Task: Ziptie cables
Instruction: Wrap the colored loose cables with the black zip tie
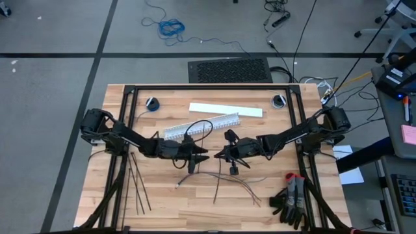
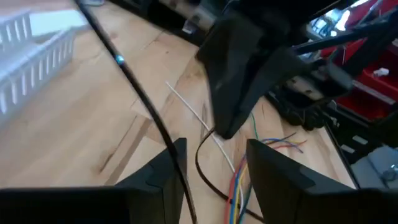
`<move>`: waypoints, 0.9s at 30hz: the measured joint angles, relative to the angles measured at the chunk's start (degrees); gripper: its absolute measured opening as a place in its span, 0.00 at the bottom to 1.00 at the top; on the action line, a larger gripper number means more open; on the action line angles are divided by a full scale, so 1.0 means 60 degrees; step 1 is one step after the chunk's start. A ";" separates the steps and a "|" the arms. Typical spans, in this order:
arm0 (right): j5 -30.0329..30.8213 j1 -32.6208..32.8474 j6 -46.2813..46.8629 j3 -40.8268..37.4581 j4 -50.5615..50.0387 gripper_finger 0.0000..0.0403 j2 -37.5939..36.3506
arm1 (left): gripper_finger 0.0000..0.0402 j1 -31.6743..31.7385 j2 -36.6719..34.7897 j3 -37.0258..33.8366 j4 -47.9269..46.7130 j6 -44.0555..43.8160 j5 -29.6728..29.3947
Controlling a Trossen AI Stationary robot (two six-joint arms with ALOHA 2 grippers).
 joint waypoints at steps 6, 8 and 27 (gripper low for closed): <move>0.0009 -0.0015 0.0000 0.0000 0.0221 0.00 0.0266 | 0.41 -0.0146 -0.0951 -0.0152 -0.0958 0.0097 -0.0242; 0.0007 -0.0015 -0.0016 0.0000 0.0225 0.00 0.0240 | 0.41 -0.0241 -0.1617 -0.0256 -0.1792 0.0232 -0.0509; 0.0004 -0.0021 0.0036 0.0000 0.0363 0.00 0.0208 | 0.41 -0.3683 -0.6591 -0.0215 -0.6559 0.0134 -0.6097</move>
